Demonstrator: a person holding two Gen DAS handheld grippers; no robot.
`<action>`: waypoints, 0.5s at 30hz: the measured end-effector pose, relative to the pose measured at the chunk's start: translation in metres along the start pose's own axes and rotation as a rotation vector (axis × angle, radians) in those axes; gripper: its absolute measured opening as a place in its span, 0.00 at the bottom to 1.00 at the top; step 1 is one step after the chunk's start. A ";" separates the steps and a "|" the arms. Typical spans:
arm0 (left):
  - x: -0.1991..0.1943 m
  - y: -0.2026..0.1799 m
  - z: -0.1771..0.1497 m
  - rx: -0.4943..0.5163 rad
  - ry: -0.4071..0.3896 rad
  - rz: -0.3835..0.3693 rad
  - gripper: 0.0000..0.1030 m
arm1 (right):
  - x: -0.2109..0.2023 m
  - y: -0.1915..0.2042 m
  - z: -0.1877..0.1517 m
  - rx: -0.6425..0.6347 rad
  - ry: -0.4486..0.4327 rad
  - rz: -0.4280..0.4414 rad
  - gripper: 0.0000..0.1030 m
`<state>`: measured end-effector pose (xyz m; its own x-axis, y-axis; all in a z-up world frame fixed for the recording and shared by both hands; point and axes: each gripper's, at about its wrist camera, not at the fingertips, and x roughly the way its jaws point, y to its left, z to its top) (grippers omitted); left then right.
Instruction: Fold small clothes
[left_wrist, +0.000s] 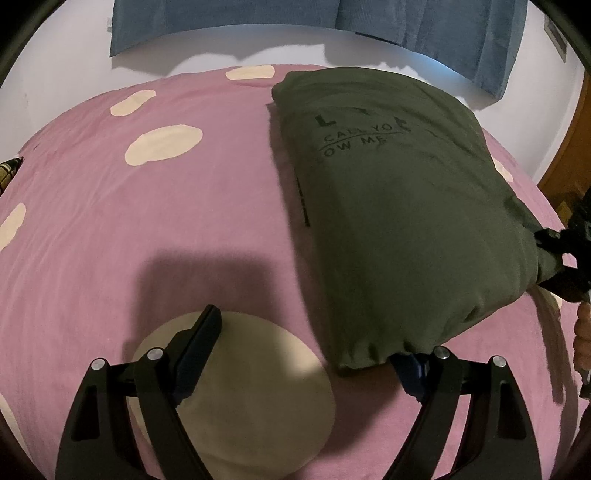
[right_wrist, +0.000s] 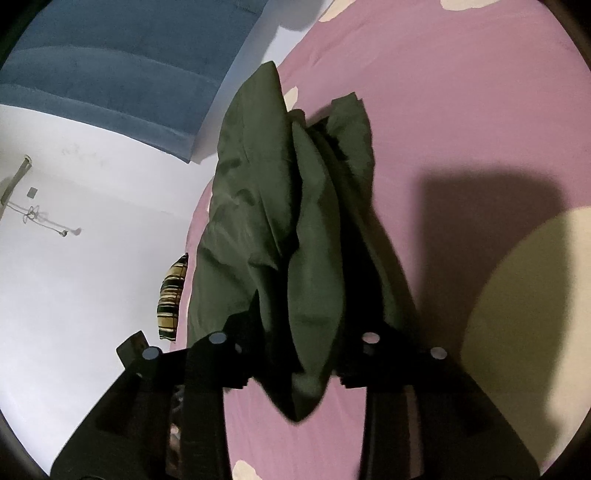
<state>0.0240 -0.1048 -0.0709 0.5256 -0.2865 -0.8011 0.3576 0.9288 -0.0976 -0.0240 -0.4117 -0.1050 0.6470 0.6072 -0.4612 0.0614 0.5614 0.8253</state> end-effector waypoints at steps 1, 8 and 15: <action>0.000 0.000 0.000 -0.002 0.001 -0.002 0.82 | -0.005 0.000 -0.002 -0.003 -0.003 -0.006 0.36; -0.004 0.002 -0.003 0.001 0.012 -0.016 0.82 | -0.032 0.005 -0.013 -0.041 -0.040 -0.088 0.51; -0.036 0.008 -0.017 0.003 0.018 -0.157 0.82 | -0.061 0.016 -0.005 -0.082 -0.100 -0.102 0.57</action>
<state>-0.0051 -0.0832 -0.0534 0.4494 -0.4240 -0.7863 0.4365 0.8722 -0.2208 -0.0661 -0.4366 -0.0651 0.7130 0.4884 -0.5031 0.0711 0.6635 0.7448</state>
